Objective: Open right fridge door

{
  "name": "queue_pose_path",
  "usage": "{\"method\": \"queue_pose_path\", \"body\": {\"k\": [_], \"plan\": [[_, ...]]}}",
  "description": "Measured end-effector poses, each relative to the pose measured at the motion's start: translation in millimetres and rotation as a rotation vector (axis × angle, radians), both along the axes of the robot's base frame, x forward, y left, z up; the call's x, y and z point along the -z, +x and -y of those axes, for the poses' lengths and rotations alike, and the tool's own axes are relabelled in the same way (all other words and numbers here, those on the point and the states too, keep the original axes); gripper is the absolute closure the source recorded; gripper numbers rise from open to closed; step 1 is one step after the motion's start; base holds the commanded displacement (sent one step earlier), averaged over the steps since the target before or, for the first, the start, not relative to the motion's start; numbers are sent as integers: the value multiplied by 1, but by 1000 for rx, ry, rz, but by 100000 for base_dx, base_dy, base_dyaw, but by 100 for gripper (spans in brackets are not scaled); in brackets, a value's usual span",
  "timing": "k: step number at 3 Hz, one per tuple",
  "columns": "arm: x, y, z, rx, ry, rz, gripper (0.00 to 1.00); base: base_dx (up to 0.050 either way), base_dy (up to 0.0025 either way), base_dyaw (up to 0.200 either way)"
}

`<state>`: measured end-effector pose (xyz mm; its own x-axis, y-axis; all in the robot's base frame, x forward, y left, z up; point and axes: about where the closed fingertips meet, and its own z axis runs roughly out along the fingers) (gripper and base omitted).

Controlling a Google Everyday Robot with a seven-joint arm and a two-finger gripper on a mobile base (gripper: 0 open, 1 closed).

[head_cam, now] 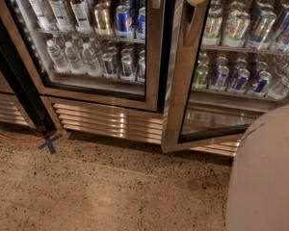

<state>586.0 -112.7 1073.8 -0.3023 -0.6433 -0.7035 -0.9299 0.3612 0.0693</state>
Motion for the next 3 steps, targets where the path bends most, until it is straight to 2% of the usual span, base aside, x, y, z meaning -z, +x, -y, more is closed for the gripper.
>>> {"method": "queue_pose_path", "body": {"k": [1,2,3], "plan": [[-1,0,2,2,0,-1,100,0,0,0],[-15,-19,11,37,58,17,100,0,0,0],[-15,-19,11,37,58,17,100,0,0,0]]}}
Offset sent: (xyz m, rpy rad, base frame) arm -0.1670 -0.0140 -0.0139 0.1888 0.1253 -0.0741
